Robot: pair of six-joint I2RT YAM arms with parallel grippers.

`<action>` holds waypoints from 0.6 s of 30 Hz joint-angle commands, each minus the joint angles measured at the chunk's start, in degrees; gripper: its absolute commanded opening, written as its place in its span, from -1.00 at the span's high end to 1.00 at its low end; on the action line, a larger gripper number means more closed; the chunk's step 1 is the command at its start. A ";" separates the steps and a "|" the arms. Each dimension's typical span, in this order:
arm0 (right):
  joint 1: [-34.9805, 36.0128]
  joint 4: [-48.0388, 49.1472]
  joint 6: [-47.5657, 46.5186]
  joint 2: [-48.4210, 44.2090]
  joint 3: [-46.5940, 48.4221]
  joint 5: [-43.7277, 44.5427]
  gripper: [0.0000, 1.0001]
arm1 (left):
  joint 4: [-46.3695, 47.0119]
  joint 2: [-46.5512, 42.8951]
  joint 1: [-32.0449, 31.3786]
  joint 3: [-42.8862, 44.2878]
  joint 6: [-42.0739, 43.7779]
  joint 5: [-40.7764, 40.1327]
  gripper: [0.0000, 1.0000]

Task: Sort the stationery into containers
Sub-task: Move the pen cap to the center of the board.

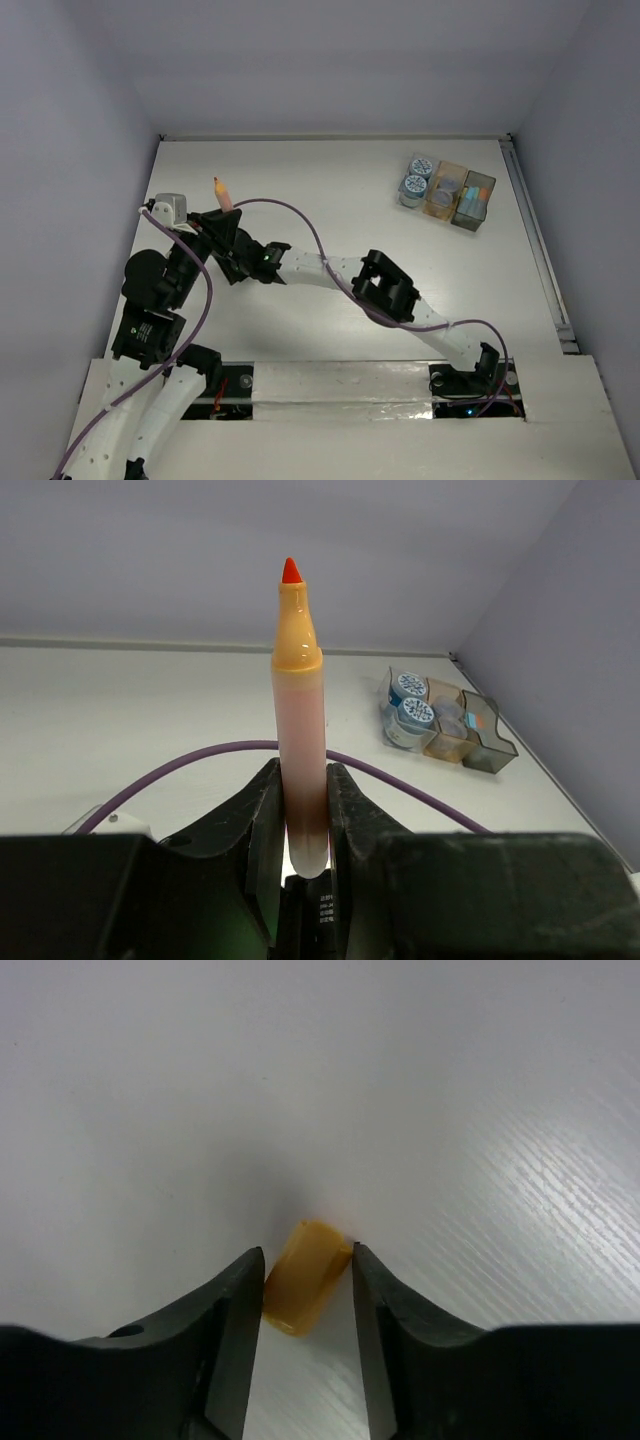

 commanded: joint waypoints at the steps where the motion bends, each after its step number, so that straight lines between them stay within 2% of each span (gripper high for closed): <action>1: 1.13 -5.99 -4.18 2.96 1.24 3.33 0.15 | 3.65 -0.01 0.09 -0.13 0.18 0.97 1.00; 3: 1.13 -5.82 -5.77 2.52 0.10 4.74 0.47 | 3.64 0.08 0.09 -0.21 0.27 0.97 1.00; 4: 1.13 -5.38 -6.82 0.69 -3.65 5.79 0.53 | 3.64 0.08 0.09 -0.21 0.36 0.97 1.00; 6: 1.13 -1.44 -8.32 -2.65 -9.98 7.29 0.55 | 3.56 0.16 0.09 -0.30 0.36 0.97 1.00; 7: 1.13 0.75 -11.54 -7.28 -13.84 7.73 0.57 | 3.47 0.16 0.09 -0.39 0.45 0.97 1.00; 8: 1.13 6.08 -13.40 -9.94 -22.67 7.74 0.58 | 3.56 0.25 0.09 -0.30 0.36 0.97 1.00; 10: 0.17 9.11 -17.44 -14.69 -30.37 9.48 0.61 | 3.73 0.43 0.09 -0.39 0.27 1.66 1.00; 14: -2.64 19.81 -25.45 -28.90 -50.91 6.87 0.60 | 4.17 0.78 0.09 -0.74 -0.16 2.28 1.00; 18: -6.86 24.15 -26.87 -35.71 -60.45 1.08 0.50 | 4.26 1.22 0.09 -1.01 -0.43 2.90 1.00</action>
